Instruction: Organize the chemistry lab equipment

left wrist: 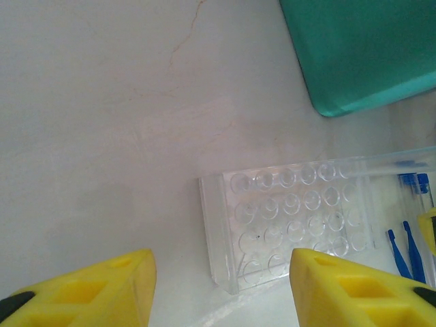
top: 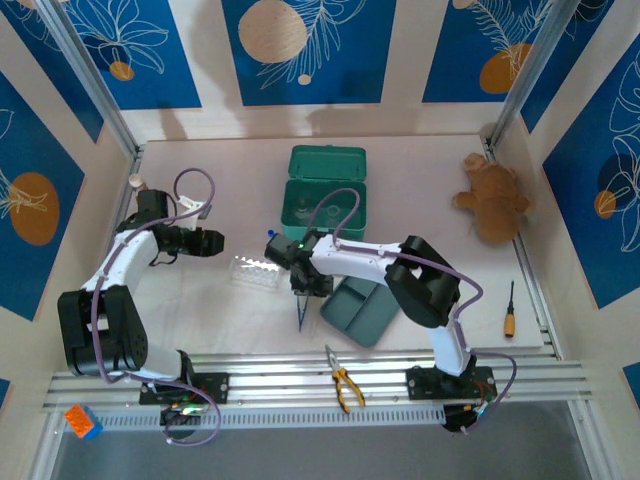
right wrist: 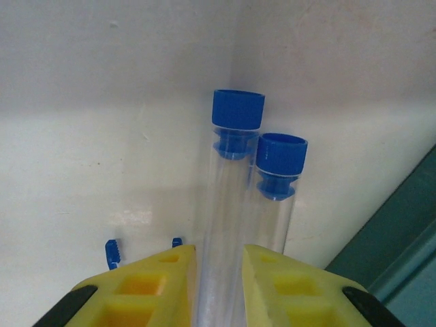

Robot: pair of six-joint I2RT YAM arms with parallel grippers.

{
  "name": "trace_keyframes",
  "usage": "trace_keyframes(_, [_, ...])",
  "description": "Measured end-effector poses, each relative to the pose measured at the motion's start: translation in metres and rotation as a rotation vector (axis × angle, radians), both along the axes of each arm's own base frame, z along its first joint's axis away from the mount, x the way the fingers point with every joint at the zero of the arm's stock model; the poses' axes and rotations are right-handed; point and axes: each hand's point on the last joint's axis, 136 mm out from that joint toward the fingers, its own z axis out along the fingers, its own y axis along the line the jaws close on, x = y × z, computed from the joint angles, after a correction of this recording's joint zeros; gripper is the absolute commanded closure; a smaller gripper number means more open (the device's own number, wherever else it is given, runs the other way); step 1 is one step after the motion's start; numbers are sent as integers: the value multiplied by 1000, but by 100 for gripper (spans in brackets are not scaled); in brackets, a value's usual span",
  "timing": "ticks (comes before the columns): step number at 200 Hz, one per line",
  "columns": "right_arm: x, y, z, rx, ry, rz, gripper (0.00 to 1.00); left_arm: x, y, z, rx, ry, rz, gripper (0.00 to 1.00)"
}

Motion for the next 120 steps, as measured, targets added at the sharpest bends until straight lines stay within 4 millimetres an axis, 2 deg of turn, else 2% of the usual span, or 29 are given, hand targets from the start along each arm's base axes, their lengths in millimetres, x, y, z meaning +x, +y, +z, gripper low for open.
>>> trace_keyframes(39, [0, 0, -9, -17, 12, -1, 73, 0, 0, 0, 0, 0, 0, 46])
trace_keyframes(120, [7, 1, -12, -14, 12, -3, 77, 0, -1, 1, -6, -1, -3, 45])
